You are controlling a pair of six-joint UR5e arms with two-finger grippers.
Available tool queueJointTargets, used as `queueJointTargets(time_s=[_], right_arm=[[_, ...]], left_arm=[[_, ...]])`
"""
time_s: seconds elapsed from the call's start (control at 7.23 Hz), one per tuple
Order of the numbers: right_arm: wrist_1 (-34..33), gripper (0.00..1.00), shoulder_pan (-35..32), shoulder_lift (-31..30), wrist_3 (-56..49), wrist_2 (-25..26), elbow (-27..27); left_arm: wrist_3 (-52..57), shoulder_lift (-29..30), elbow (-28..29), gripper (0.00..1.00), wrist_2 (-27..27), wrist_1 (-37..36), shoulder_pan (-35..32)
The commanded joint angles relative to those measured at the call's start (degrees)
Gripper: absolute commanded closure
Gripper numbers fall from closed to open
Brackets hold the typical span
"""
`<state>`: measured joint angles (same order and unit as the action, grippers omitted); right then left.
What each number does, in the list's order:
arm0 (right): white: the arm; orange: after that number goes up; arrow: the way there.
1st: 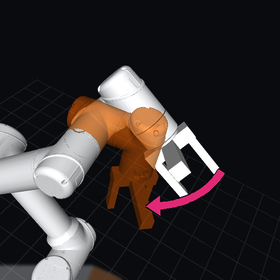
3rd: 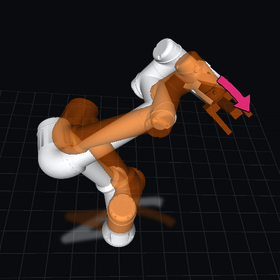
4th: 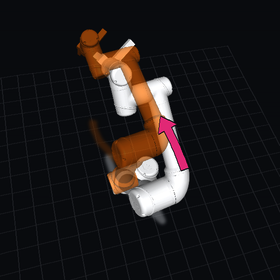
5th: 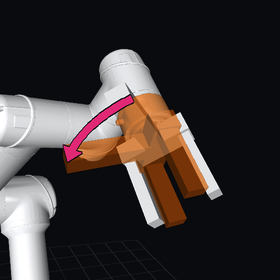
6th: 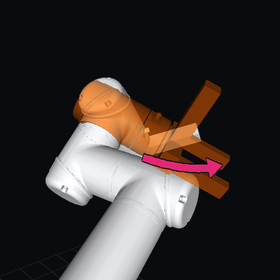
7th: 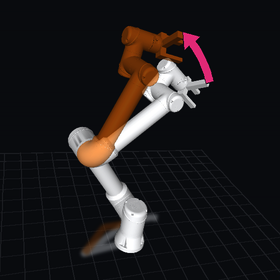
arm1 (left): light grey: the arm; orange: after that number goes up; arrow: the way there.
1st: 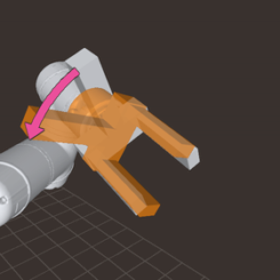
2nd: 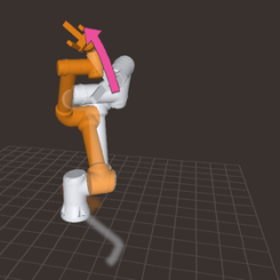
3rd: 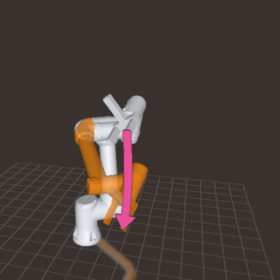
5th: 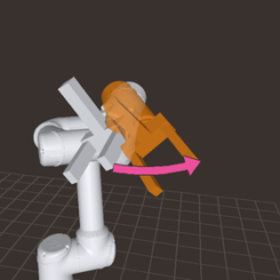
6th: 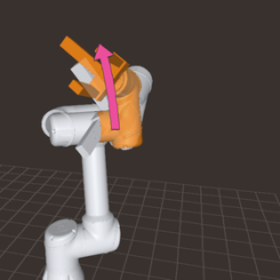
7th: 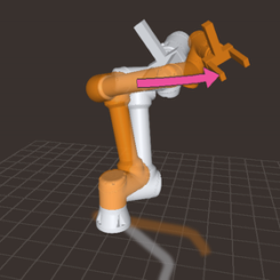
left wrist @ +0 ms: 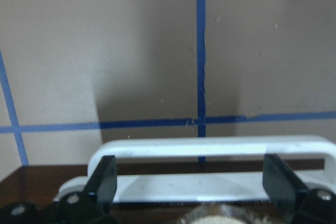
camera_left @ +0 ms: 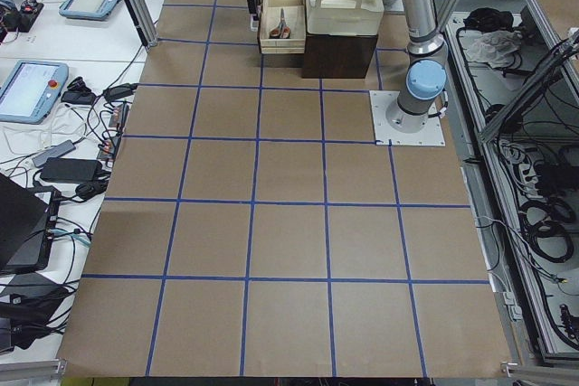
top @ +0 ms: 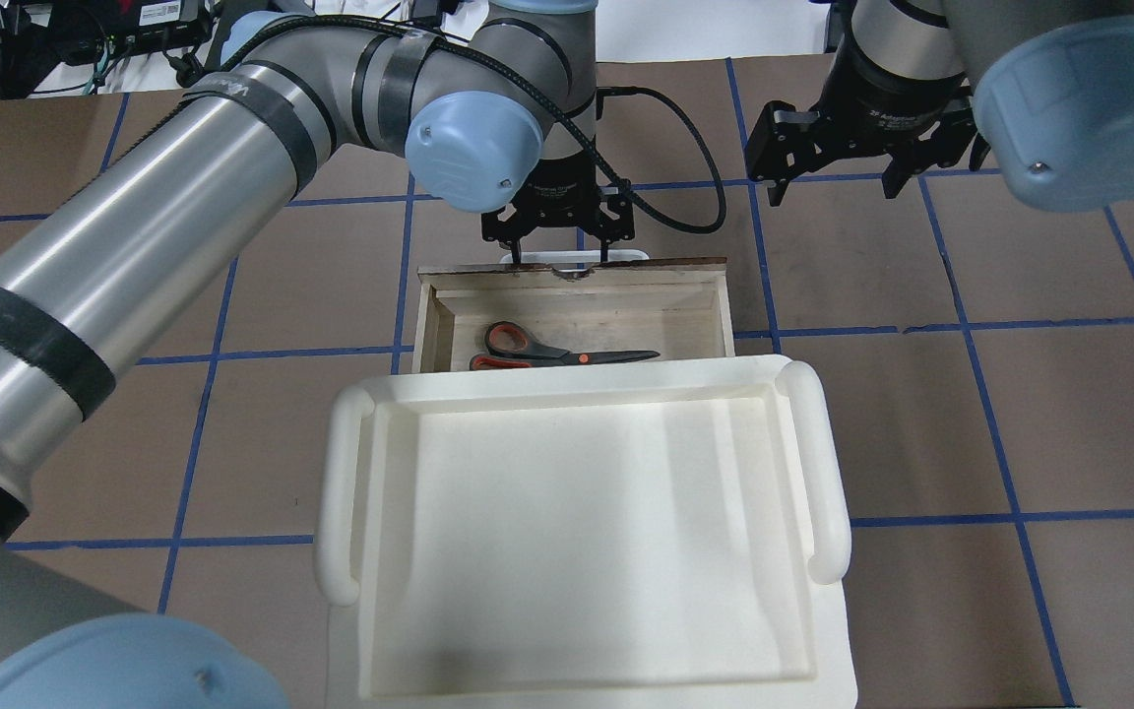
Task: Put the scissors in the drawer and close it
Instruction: 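Push the drawer front with the left gripper away from the robot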
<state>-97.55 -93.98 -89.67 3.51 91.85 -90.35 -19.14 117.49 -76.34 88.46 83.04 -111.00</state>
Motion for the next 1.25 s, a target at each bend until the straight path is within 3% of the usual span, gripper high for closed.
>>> queueJointTargets(time_s=[0.0,0.42,1.11], right_arm=[[0.0,0.00,-0.1,-0.1,0.0,0.0,0.0],[0.0,0.00,0.0,-0.1,0.0,0.0,0.0],[-0.2,0.00,0.0,-0.1,0.0,0.0,0.0]], left_arm=[[-1.0,-2.9,-4.5,0.00,-1.4,1.7,-0.8],[-1.0,-5.3,-7.9,0.00,-2.8,2.8,-0.8],[-0.6,-7.2,-9.9,0.00,-5.5,12.5,-0.6]])
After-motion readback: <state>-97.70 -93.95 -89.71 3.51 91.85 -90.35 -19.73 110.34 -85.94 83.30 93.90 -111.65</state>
